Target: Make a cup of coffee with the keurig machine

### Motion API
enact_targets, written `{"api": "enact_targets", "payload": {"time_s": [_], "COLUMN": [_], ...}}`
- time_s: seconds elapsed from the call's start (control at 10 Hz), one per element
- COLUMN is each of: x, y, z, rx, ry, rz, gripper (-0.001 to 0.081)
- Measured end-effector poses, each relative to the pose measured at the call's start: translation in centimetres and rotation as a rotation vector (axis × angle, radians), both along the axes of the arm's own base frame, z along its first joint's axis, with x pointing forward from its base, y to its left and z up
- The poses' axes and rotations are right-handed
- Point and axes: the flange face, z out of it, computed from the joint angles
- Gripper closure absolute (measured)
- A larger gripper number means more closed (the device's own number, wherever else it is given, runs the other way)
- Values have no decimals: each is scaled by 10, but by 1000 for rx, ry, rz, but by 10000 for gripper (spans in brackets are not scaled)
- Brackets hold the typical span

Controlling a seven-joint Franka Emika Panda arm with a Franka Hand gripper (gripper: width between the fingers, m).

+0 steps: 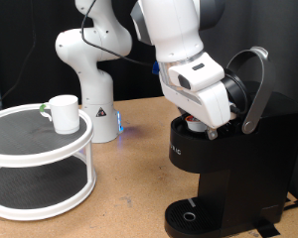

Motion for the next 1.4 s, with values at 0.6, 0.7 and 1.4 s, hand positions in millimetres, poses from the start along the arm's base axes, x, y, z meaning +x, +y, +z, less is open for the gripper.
{"api": "enact_targets", "payload": {"time_s": [0.6, 0.7, 1.4], "x": [-2, -4, -14], "y": [-11, -14, -20], "z": [21, 28, 43], "rx": [96, 107, 81], "ry": [8, 11, 96], "rz": [3, 6, 74], "gripper": [1, 1, 1]}}
